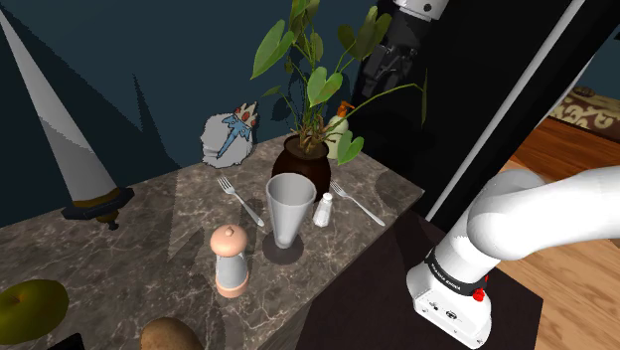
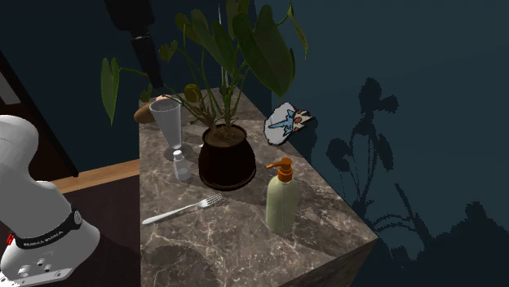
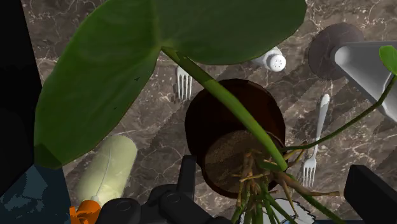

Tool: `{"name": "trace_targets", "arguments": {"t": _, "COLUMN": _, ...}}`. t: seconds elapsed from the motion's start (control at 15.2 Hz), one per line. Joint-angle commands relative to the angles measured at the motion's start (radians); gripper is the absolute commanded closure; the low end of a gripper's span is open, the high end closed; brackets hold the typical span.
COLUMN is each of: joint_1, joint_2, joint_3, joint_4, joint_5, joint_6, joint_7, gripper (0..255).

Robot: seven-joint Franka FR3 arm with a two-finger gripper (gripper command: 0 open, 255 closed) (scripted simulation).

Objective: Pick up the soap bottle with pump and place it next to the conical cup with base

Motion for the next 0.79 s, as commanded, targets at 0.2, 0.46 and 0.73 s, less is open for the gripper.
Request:
{"name": "trace_targets", "arguments": {"t": 0.2, "joint_1": -0.016, "joint_2": 0.082, "joint_3": -0.039, "joint_4": 0.011, "joint_5": -0.023, "joint_6": 0.059, "joint_7": -0.046, "gripper": 0}}
{"name": "trace_targets", "arguments": {"t": 0.46, "joint_1": -0.034, "joint_2": 0.202, "joint_3": -0.089, "joint_4": 0.044, "joint_5": -0.047, "joint_6": 0.132, "joint_7": -0.105, "gripper": 0}}
{"name": "trace_targets", "arguments": {"t": 0.73, "joint_1": -0.049, "joint_2": 0.332, "joint_3": -0.136, "joint_4": 0.096, "joint_5": -0.059, "joint_6": 0.196, "joint_7": -0.164, "gripper": 0}}
